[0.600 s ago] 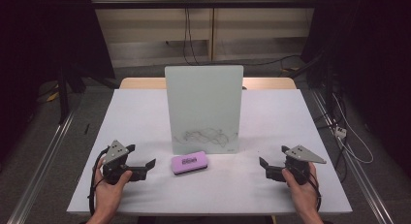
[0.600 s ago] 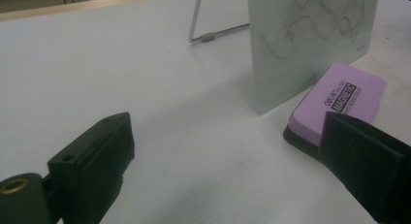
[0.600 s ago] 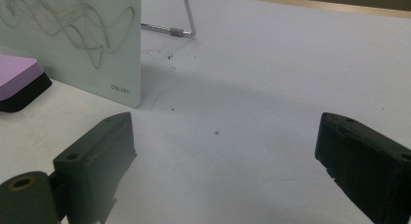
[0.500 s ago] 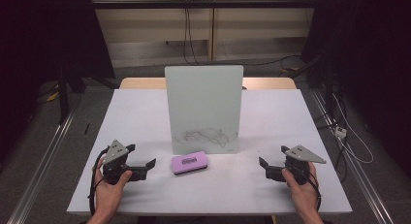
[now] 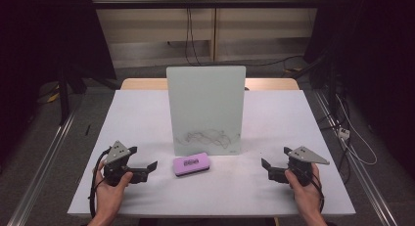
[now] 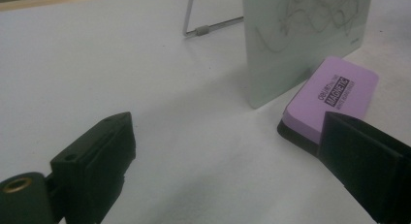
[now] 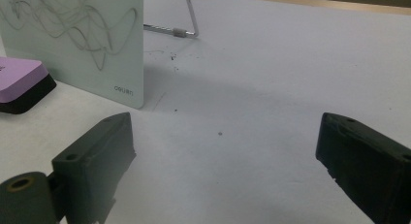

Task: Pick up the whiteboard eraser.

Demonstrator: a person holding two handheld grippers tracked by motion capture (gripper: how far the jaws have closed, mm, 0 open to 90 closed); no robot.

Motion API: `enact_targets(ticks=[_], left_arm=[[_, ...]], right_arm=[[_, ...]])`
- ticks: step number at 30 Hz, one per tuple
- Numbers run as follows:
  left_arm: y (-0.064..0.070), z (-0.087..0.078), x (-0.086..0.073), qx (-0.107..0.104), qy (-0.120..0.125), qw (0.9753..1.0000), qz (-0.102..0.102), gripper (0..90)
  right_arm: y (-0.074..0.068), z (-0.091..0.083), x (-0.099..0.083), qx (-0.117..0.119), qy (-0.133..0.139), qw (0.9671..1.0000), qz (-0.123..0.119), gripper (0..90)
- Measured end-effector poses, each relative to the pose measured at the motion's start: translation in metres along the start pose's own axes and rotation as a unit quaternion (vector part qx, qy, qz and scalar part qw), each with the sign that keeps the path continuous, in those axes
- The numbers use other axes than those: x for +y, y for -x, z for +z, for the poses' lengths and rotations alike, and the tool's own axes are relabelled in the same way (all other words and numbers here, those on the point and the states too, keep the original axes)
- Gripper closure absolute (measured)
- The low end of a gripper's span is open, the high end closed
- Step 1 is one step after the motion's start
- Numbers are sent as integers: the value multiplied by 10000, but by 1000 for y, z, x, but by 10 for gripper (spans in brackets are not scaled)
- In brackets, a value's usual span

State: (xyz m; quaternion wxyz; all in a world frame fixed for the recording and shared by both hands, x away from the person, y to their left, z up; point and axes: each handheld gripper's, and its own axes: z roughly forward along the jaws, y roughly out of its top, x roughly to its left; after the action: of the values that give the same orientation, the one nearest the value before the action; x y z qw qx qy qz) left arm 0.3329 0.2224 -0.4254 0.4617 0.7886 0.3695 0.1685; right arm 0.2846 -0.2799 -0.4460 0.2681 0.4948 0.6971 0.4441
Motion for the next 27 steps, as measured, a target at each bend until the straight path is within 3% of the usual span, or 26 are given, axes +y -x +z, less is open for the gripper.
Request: enact_targets(ticks=[4, 8, 15, 18, 23, 27], left_arm=[[2, 1, 2, -90, -81, 9998, 143, 73], [2, 4, 2, -407, -223, 9989, 33, 73], [9, 5, 11, -424, -250, 9984, 269, 73], [14, 6, 12, -585, -267, 9967, 490, 68], [21, 10, 14, -660, -459, 9948, 621, 63], [26, 15, 18, -850, -505, 9925, 723, 53]], right_arm=[[0, 1, 0, -1, -3, 10000, -5, 69], [0, 1, 0, 8, -13, 10000, -22, 69], [0, 2, 0, 12, -26, 10000, -2, 69], [0, 2, -1, 6, -28, 10000, -5, 69], [0, 1, -1, 15, -25, 10000, -17, 69], [-1, 1, -1, 44, -18, 10000, -18, 69]])
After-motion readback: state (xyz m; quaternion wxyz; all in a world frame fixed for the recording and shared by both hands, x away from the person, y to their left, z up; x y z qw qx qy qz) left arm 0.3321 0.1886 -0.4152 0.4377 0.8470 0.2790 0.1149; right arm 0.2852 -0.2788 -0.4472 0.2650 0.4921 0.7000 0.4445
